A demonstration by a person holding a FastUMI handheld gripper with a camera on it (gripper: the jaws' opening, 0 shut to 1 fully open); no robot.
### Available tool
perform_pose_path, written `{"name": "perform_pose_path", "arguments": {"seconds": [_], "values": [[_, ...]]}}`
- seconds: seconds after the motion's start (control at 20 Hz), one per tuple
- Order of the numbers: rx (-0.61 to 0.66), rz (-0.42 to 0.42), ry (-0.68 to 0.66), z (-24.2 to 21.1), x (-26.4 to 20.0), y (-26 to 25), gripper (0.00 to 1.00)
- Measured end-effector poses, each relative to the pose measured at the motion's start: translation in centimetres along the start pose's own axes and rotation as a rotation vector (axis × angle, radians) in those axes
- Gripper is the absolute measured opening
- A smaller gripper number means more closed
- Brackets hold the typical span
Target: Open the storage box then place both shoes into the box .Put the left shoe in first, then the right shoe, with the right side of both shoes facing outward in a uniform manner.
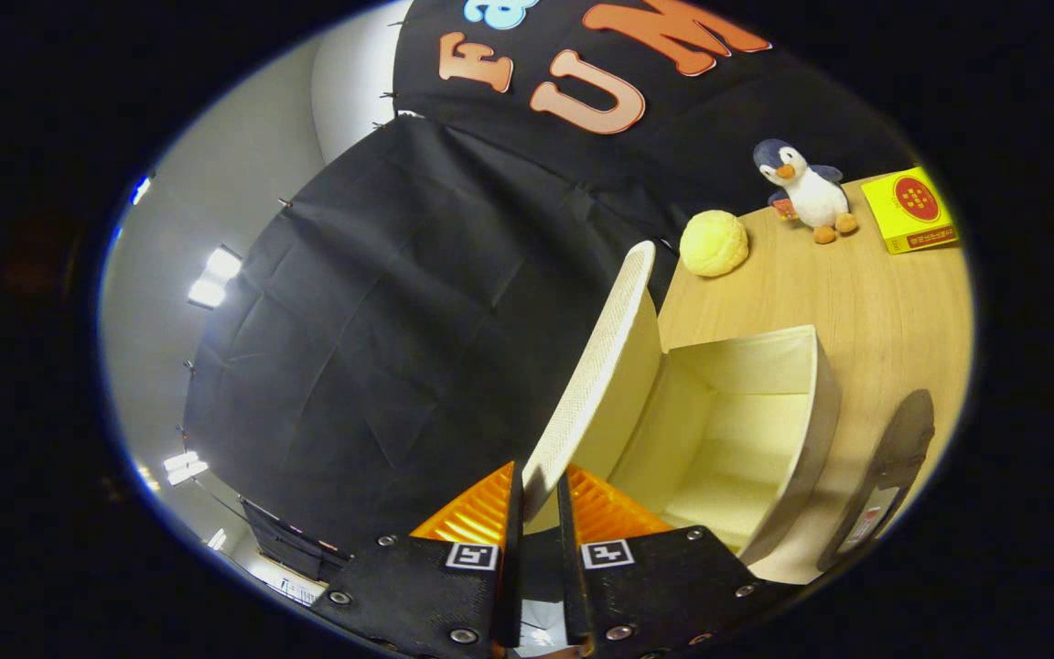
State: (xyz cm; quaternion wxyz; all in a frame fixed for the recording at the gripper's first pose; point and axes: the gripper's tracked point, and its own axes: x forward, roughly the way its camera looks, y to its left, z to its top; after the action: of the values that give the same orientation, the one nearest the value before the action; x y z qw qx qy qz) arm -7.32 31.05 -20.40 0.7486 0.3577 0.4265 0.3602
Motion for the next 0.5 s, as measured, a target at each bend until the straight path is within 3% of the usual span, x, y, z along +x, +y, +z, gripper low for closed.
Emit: {"name": "perform_pose_path", "arguments": {"seconds": [0.5], "values": [[-0.123,-0.029,0.094,-1.4,8.5,5.8,0.18]]}}
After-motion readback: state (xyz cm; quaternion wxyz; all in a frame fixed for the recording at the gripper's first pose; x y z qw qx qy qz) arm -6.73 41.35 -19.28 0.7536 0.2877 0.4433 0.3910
